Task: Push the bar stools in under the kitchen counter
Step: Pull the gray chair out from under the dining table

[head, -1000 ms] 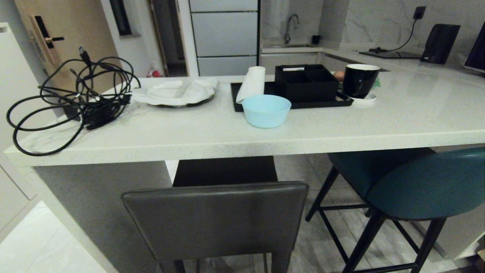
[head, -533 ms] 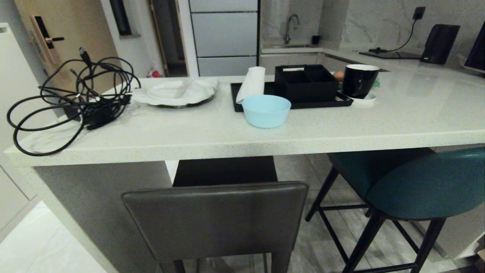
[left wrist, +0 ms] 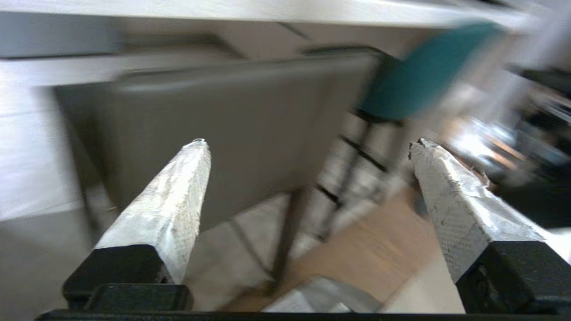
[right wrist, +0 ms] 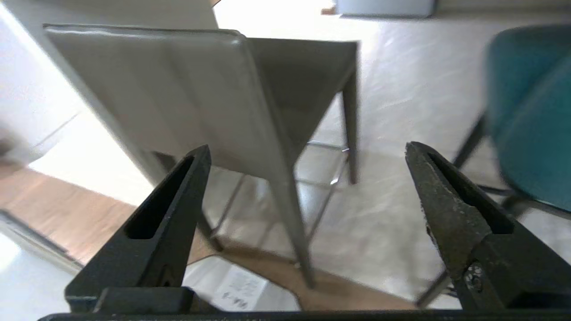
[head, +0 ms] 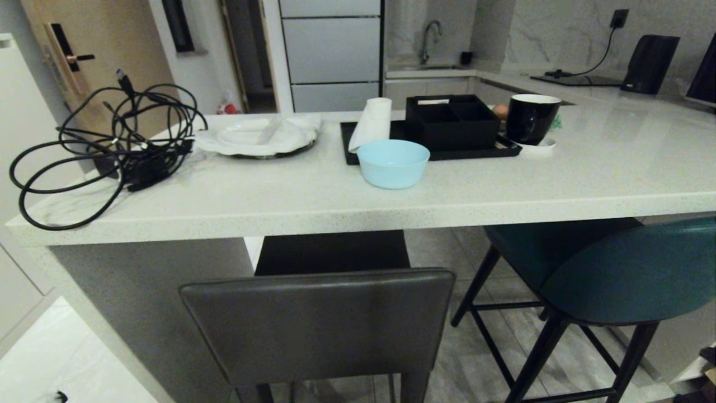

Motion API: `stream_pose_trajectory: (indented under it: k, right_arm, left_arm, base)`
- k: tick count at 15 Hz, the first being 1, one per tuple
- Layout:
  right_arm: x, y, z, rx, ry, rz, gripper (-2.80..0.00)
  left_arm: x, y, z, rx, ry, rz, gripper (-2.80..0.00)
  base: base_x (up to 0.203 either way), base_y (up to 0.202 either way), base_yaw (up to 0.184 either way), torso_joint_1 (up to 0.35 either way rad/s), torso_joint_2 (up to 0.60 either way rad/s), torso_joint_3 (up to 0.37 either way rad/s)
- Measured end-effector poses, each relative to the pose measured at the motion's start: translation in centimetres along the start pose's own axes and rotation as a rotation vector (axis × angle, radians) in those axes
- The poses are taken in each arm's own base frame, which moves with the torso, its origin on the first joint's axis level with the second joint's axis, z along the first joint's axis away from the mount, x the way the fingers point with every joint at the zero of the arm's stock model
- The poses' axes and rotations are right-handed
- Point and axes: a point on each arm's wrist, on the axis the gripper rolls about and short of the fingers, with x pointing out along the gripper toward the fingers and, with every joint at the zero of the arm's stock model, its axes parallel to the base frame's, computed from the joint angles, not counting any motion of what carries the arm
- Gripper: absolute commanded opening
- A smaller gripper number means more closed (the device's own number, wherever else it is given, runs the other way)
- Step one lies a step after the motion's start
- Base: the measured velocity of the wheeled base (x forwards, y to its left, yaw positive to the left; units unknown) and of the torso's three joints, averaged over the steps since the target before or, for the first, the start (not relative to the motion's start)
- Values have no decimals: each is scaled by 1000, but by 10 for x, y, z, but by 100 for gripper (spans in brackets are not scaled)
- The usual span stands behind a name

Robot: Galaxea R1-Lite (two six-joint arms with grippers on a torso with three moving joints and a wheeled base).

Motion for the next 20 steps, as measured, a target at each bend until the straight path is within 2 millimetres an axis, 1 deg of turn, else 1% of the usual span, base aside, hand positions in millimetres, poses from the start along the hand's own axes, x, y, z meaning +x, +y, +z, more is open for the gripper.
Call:
stream_pose_trajectory:
  k: [1,3,6,7,8,11,13,15,18,20]
  right_arm:
    - [8,-2,3,6,9,14,0]
    - [25,-10,7,17,30,-6,0]
    - [49,-29,13,-10,26,-28,0]
    - [53,-36,10,-30,37,4,0]
    - [56,-41,2,-36,64,51,0]
    - [59,-46,-22,22,148,196,0]
    - [62,-47,-29,52,177,252,0]
    - [67,-51,-32,77,203,289,0]
    - [78,-58,-35,76,207,402,0]
    - [89,-62,-35,66,203,456,0]
  left_arm:
    - [7,4,0,-9,22,-34,0]
    - [19,12,-6,-35,80,-36,0]
    - [37,22,-4,-60,111,47,0]
    - [44,26,-2,-63,107,67,0]
    - [51,30,-1,-63,105,69,0]
    - [64,39,-9,-47,143,0,0]
    - [69,48,-14,-24,186,12,0]
    - [70,60,-14,-13,192,24,0]
    - [63,90,-10,17,178,44,0]
    - [57,111,-10,26,170,-13,0]
  base:
    - [0,0,0,0,0,0]
    - [0,0,0,0,0,0]
    - [0,0,0,0,0,0]
    - [0,0,0,0,0,0]
    - [0,0,0,0,0,0]
    - [0,0,0,0,0,0]
    - [0,0,0,0,0,0]
    - [0,0,0,0,0,0]
    - [0,0,0,0,0,0]
    - [0,0,0,0,0,0]
